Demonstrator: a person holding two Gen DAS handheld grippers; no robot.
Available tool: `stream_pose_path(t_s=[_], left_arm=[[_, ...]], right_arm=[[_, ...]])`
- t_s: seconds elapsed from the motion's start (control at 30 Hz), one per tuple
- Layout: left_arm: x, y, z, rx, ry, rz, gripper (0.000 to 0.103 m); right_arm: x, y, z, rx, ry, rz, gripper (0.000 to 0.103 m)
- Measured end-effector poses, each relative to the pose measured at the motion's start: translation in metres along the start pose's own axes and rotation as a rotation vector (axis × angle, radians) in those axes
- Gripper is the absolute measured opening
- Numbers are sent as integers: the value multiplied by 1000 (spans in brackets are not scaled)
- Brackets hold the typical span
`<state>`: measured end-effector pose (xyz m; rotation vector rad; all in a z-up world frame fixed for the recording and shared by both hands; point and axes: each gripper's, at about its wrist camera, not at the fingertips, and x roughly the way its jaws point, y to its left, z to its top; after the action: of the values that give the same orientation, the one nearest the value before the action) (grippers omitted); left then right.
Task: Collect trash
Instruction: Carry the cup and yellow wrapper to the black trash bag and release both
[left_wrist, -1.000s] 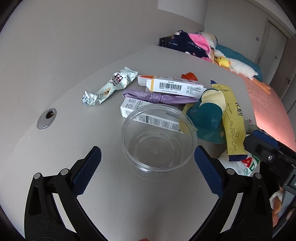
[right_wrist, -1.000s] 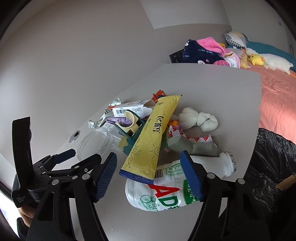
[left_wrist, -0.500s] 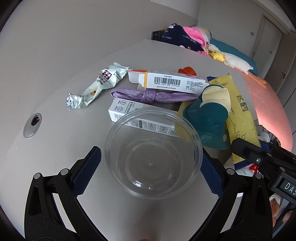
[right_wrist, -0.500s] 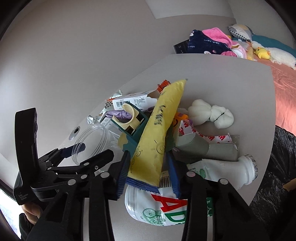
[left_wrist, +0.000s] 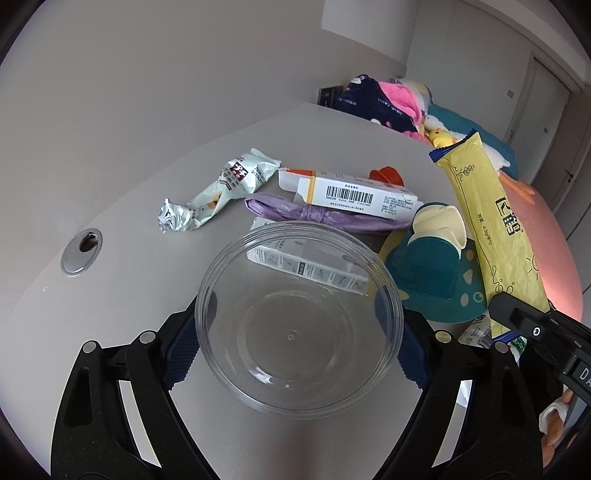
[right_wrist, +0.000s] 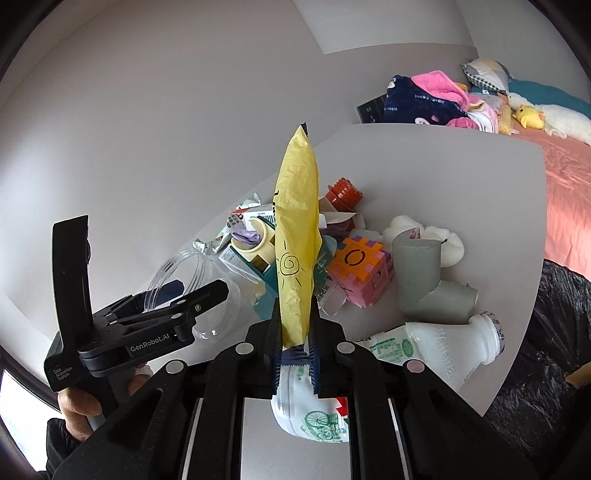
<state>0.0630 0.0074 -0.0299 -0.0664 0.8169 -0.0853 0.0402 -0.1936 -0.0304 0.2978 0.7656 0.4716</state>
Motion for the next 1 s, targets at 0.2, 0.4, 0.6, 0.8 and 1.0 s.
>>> stream_pose_path(t_s=[0.2, 0.4, 0.6, 0.8, 1.0], left_arm=[[-17, 1, 3, -18, -31, -5, 85], [-31, -8, 4, -11, -63, -20, 85], [-44, -18, 8, -12, -98, -39, 85], [-62, -36, 9, 11, -138, -58, 85], [-72, -60, 12, 52, -159, -69, 85]], right_arm=[[-17, 3, 1, -8, -32, 4, 13], [-35, 9, 3, -38, -79, -15, 12], [-58, 8, 6, -50, -140, -6, 8], [-86, 8, 5, -64, -201, -21, 7], [-116, 1, 6, -66, -271, -39, 6]])
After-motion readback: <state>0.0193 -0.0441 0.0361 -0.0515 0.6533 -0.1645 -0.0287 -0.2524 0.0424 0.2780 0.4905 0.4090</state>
